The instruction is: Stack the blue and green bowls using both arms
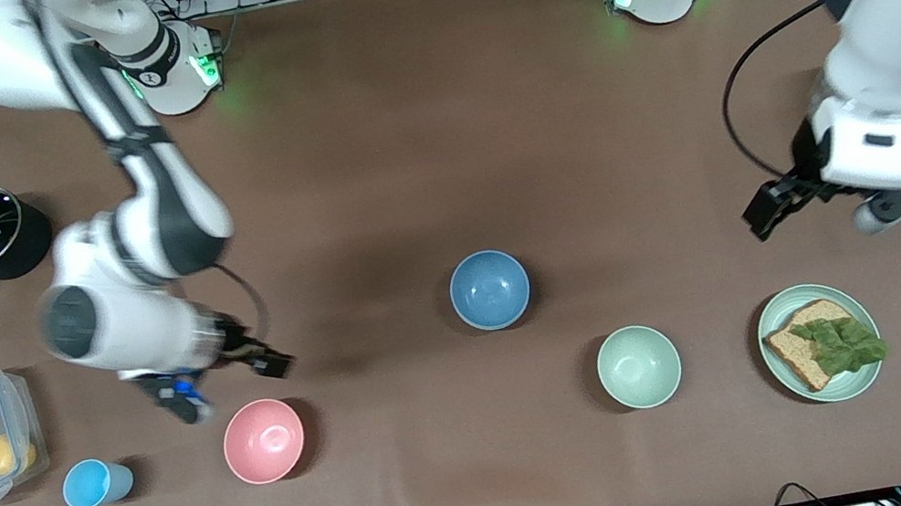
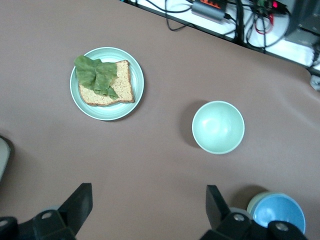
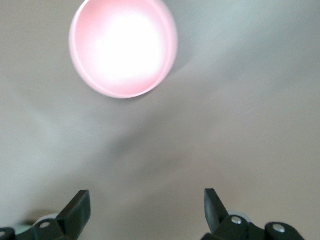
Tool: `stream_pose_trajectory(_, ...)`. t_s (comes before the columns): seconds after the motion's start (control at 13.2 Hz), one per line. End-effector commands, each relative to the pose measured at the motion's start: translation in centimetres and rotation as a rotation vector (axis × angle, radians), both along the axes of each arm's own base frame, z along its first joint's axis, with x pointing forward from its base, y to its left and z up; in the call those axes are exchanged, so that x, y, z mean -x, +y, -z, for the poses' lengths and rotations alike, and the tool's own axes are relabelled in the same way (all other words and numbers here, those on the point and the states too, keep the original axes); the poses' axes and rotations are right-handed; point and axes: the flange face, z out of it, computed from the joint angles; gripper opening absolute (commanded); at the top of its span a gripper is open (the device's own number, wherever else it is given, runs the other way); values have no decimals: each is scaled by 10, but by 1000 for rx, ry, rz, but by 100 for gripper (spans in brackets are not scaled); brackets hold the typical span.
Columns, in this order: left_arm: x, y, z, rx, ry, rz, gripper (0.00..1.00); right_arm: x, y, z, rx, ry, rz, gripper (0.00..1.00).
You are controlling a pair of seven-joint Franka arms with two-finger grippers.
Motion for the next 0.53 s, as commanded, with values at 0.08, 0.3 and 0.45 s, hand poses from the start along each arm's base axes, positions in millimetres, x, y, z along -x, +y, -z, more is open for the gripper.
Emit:
stream_pose_trajectory(0.08, 29, 53, -42, 7, 44, 139, 100, 53, -81, -80, 40, 33, -303, 100)
stream_pose_trajectory(0.3, 54, 75, -68, -8, 70, 167, 100, 81, -109, -152, 64, 15, -447, 100)
stream_pose_trajectory(0.45, 62, 76, -73, -12, 91, 167, 100, 89, -112, -209, 82, 4, -485, 100)
